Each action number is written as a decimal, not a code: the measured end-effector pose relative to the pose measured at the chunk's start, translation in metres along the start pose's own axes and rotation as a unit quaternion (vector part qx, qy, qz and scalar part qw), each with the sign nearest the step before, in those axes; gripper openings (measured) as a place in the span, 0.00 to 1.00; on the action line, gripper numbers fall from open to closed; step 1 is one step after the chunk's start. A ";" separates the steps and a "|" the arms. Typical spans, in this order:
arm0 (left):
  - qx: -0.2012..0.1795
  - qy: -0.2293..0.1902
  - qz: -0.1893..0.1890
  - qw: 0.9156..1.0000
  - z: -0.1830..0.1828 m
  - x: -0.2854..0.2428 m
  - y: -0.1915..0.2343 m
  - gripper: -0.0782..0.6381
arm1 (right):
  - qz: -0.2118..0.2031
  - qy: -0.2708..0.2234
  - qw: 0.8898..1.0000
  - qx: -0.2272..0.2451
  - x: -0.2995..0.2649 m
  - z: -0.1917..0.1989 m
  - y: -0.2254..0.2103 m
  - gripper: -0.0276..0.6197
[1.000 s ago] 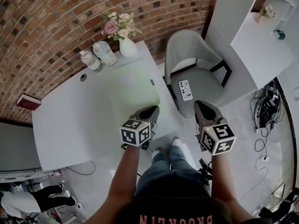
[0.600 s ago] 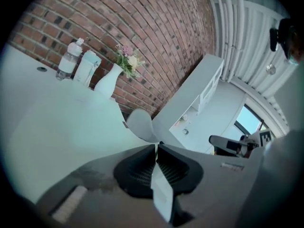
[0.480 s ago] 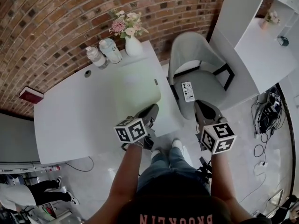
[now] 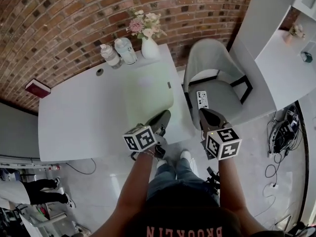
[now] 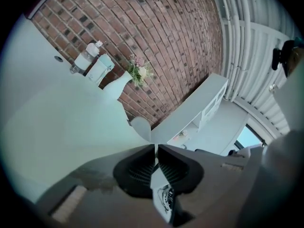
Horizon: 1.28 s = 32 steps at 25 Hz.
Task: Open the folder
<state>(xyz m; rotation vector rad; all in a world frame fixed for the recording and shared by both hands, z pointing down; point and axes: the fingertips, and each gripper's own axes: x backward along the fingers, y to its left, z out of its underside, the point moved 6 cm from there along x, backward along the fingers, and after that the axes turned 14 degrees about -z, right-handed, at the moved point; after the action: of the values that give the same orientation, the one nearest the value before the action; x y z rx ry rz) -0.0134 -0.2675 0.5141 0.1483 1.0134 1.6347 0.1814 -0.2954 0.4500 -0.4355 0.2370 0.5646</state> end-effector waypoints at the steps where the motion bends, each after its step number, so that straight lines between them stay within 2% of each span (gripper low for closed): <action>1: -0.002 -0.004 -0.001 1.000 -0.002 0.001 -0.002 0.14 | -0.008 0.003 1.000 0.000 -0.005 0.000 0.001 0.04; 6: -0.011 -0.035 -0.007 0.999 -0.015 0.015 -0.007 0.14 | -0.047 0.015 0.999 0.008 -0.027 -0.003 0.008 0.05; 11: -0.009 -0.072 -0.013 0.997 -0.026 0.035 -0.011 0.14 | -0.066 0.019 0.998 0.011 -0.038 -0.008 0.010 0.05; 21: -0.012 -0.150 -0.031 0.988 -0.051 0.091 -0.003 0.14 | -0.072 0.005 0.997 0.009 -0.052 -0.019 0.020 0.05; 32: -0.022 -0.203 -0.057 0.977 -0.072 0.160 0.023 0.13 | -0.072 -0.002 0.997 0.015 -0.068 -0.023 0.054 0.05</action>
<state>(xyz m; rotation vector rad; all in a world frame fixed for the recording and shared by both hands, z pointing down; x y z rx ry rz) -0.1274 -0.1692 0.4201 0.3710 0.6599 1.4449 0.0929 -0.2961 0.4343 -0.4191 0.2087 0.4201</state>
